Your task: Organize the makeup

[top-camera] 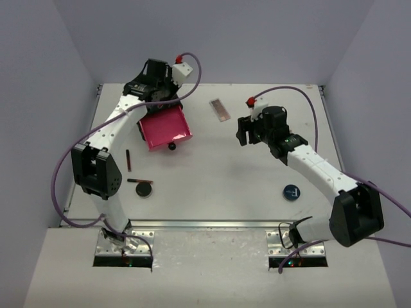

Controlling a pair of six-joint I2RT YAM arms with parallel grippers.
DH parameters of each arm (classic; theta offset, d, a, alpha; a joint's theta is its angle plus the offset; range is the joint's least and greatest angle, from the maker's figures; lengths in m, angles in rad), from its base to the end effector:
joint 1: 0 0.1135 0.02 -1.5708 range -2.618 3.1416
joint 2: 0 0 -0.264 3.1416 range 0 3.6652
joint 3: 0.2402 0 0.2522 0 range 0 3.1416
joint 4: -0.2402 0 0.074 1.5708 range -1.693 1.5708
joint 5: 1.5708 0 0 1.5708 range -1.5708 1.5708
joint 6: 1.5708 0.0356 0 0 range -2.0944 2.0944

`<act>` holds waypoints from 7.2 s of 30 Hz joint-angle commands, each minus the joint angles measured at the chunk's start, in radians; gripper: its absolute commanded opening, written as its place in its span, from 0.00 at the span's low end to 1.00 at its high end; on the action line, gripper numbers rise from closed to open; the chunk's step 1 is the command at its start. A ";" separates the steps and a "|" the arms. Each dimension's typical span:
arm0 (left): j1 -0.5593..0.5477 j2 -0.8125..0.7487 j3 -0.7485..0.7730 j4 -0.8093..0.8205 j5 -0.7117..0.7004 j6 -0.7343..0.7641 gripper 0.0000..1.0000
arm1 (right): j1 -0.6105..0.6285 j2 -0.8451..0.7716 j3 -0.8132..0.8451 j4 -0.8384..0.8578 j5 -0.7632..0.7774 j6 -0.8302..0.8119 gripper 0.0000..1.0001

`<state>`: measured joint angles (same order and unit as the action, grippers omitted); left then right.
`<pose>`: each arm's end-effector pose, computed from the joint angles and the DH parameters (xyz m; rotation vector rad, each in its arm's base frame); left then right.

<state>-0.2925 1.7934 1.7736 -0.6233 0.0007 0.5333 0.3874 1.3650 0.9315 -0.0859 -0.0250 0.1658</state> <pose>0.3946 -0.1189 0.3604 0.8900 2.0306 0.1324 0.2855 0.1174 0.2691 -0.2485 2.0957 0.3597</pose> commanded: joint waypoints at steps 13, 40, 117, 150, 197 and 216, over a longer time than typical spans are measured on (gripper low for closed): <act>0.000 -0.174 -0.285 0.011 -0.037 0.037 0.36 | -0.005 -0.092 -0.025 -0.003 0.022 -0.014 0.70; 0.437 -0.359 -0.641 0.136 -0.100 -0.454 0.84 | -0.005 -0.107 -0.035 -0.031 -0.033 0.045 0.69; -0.047 -0.213 -0.359 0.215 -0.156 0.038 0.79 | -0.005 -0.116 -0.051 -0.055 0.008 0.026 0.70; 0.516 -0.516 -1.069 -0.042 0.443 0.874 0.67 | -0.005 -0.106 -0.112 0.001 -0.035 0.000 0.71; 0.519 -0.537 -1.130 -0.006 0.550 0.824 0.00 | -0.005 -0.103 -0.097 -0.004 0.002 -0.009 0.72; 0.083 -0.474 -0.779 -0.277 0.549 0.525 0.00 | -0.005 -0.128 -0.061 -0.045 -0.019 0.021 0.72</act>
<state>-0.1885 1.3125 0.8896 -0.8458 0.4805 1.1450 0.3874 1.2659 0.8217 -0.1416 -0.0330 0.1680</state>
